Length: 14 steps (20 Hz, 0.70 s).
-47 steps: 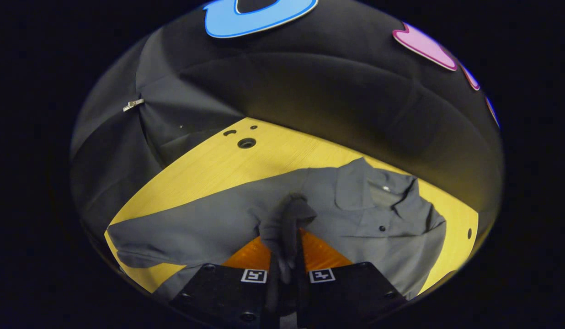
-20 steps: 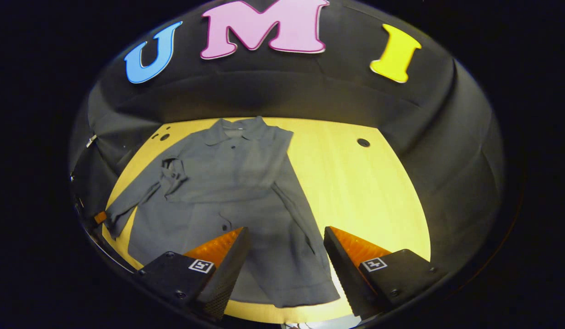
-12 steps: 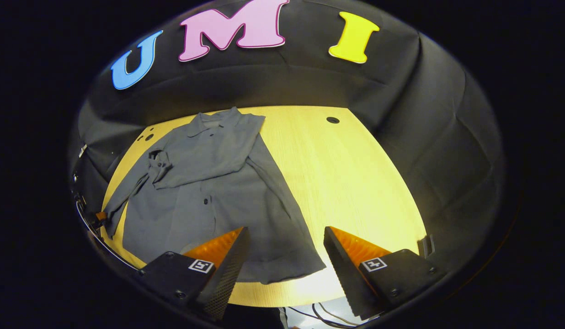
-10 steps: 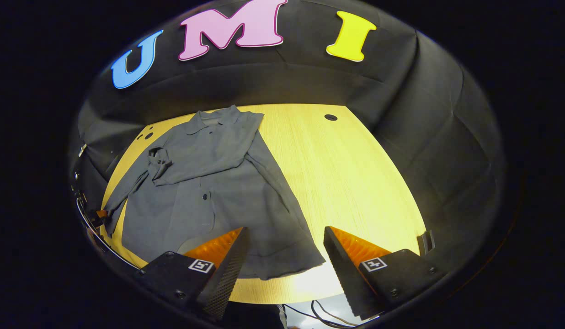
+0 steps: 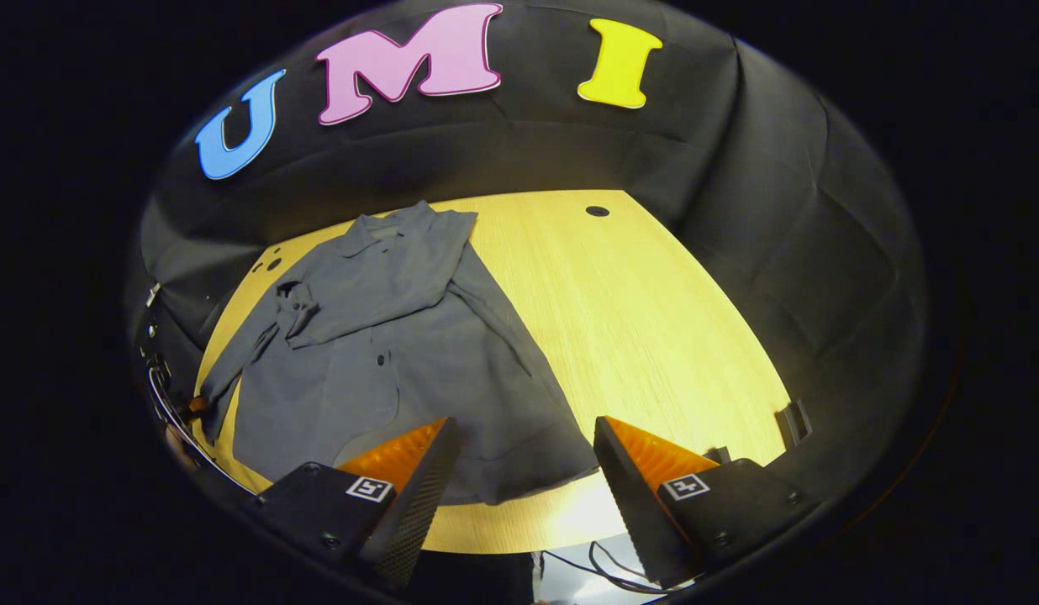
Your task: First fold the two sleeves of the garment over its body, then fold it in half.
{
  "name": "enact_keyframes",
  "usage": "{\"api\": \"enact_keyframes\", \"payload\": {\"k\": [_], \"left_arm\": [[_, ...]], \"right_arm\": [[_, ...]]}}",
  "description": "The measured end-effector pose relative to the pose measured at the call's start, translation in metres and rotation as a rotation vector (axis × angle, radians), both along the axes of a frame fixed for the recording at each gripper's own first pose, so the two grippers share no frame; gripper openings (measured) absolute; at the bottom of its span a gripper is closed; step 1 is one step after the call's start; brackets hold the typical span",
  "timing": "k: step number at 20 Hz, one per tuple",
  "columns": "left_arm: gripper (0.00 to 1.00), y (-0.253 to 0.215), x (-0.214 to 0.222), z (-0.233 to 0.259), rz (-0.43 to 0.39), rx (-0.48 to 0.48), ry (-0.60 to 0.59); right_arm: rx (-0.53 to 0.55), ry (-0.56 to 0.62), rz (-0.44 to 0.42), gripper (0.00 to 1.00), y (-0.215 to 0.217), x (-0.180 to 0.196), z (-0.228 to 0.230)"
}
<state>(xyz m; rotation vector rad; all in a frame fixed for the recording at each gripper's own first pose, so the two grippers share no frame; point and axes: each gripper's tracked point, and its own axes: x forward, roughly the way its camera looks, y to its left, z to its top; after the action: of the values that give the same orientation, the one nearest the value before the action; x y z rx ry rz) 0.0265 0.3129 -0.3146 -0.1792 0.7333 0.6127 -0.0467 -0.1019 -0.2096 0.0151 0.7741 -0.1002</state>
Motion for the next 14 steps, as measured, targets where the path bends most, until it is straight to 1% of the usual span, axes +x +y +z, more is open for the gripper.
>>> {"api": "enact_keyframes", "payload": {"k": [1,2,3,5,7,8,11,14], "left_arm": [[0.16,0.0,0.001,0.001,-0.003,0.011,0.007],[0.07,-0.001,0.001,0.0,-0.012,0.018,0.025],[0.06,-0.003,0.002,0.0,-0.028,0.017,0.033],[0.06,-0.011,0.007,0.01,-0.033,-0.007,0.023],[0.05,-0.019,0.013,0.032,-0.028,-0.01,-0.028],[0.05,-0.025,0.018,0.044,-0.038,-0.004,-0.052],[0.06,-0.05,0.032,0.078,-0.094,0.041,-0.089],[0.05,-0.093,0.054,0.113,-0.174,0.078,-0.144]], "right_arm": [[0.003,-0.002,0.008,1.0,-0.002,0.001,0.0],[0.003,-0.002,0.02,1.0,-0.003,0.003,0.0],[-0.001,-0.005,0.03,1.0,-0.006,0.006,0.0],[-0.006,-0.009,0.047,1.0,-0.012,0.013,-0.001],[-0.001,-0.005,0.057,1.0,-0.017,0.022,-0.003],[0.007,0.001,0.063,1.0,-0.018,0.026,-0.006],[0.021,-0.007,0.084,0.99,-0.022,0.043,-0.008],[0.042,-0.007,0.092,0.99,-0.025,0.053,-0.011]]}}
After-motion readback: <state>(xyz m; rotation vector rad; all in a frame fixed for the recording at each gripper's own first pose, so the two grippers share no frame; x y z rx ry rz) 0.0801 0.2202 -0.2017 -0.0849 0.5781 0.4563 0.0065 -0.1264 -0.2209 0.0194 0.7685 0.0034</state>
